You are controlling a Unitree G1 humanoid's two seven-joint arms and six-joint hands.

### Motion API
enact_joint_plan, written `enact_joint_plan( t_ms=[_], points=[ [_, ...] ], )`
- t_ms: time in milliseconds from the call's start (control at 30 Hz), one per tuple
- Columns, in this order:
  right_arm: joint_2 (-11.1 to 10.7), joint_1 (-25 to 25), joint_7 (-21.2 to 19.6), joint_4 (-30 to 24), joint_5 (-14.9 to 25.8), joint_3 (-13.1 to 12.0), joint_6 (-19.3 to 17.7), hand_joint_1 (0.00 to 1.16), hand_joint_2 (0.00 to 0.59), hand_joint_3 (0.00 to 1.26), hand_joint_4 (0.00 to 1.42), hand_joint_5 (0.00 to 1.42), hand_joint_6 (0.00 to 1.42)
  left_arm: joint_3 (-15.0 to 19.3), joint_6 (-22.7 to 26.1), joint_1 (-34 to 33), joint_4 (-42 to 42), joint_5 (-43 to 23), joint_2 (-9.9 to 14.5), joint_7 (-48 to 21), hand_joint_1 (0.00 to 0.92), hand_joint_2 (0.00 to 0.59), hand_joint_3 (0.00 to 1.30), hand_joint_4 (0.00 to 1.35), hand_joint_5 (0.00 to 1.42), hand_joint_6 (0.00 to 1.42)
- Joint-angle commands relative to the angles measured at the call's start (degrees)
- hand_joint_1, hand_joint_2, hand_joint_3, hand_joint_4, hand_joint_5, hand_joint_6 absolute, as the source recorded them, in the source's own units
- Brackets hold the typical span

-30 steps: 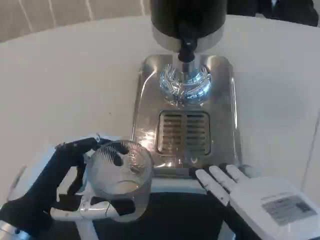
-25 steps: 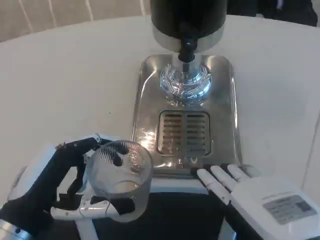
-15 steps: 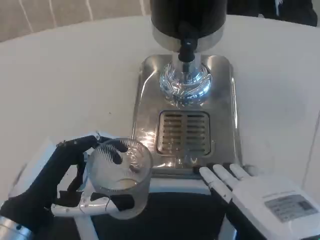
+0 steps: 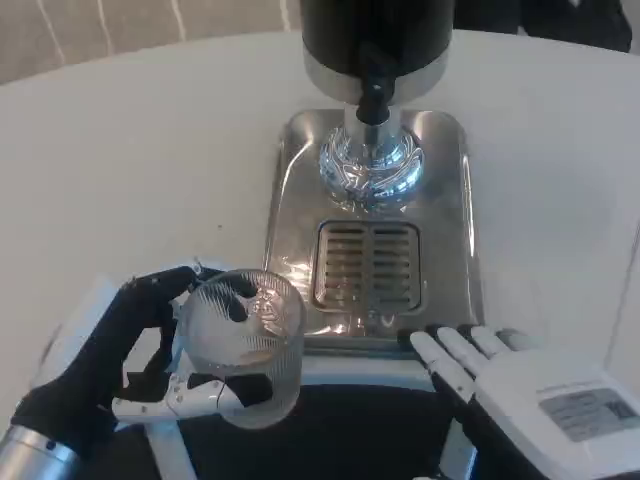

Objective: Grasp the cup under the faucet to collect the drink, then remove the cup.

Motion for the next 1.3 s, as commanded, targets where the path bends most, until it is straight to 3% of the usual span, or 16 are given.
enact_joint_plan(
  t_ms=[33,500,700,1300],
  points=[
    [2.84,-0.82,0.58,-0.79,1.17,-2.14,0.62,0.31,0.541,0.0,0.0,0.0,0.0,0.27,-0.29,-3.94,3.4,1.14,-1.4,2.78,0.622,0.0,1.04,1.25,1.42,1.22],
    [2.83,-2.82,3.51,-0.79,3.63,-7.03,-0.76,0.3,0.542,0.0,0.0,0.0,0.0,-1.66,-2.91,-19.44,20.46,6.32,-2.46,10.54,0.622,0.0,1.03,1.25,1.42,1.23],
    [3.99,-3.39,4.24,-0.79,2.28,-6.5,-1.09,0.3,0.542,0.0,0.0,0.0,0.0,-3.88,-4.19,-24.42,27.41,8.25,-2.95,12.72,0.625,0.0,1.03,1.25,1.42,1.23],
    [4.05,-5.86,7.2,-0.79,1.19,-7.27,0.21,0.29,0.542,0.0,0.0,0.0,0.0,-9.82,-6.02,-36.34,43.41,11.78,-6.18,18.95,0.628,0.0,1.03,1.25,1.42,1.23]
  ],
)
